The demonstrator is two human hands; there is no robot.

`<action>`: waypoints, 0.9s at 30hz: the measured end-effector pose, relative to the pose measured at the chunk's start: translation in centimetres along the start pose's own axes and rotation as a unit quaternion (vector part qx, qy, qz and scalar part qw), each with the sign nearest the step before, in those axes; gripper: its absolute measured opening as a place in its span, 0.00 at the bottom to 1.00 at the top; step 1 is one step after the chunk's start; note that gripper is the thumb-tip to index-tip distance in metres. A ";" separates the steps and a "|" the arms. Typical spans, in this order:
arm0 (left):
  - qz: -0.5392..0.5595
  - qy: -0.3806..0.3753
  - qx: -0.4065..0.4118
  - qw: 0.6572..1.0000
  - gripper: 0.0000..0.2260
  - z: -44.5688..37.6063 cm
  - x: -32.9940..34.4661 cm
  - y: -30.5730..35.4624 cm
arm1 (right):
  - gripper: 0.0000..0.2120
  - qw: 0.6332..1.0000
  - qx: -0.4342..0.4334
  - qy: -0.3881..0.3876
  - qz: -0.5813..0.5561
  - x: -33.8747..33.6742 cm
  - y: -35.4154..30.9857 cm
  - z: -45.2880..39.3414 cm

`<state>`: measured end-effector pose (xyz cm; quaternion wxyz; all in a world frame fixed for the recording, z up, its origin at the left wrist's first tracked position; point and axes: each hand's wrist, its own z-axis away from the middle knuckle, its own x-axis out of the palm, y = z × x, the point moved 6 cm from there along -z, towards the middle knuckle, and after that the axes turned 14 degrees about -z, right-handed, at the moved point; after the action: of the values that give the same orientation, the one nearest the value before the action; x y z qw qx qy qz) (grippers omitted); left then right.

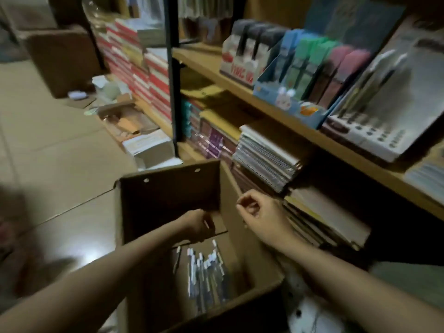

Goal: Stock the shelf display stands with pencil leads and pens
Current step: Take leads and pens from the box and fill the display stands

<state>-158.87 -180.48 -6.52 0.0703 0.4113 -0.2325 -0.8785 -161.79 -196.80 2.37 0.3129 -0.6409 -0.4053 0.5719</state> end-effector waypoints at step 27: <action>0.177 0.191 -0.294 0.920 0.29 -5.0 17.2 -10.9 | 0.30 0.839 0.438 -0.213 0.243 16.5 21.3 4.0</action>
<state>-165.57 -178.09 -26.27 0.3854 0.4847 -0.0148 -0.7851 -162.01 -192.66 -24.55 0.3180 -0.3770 -0.0005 0.8699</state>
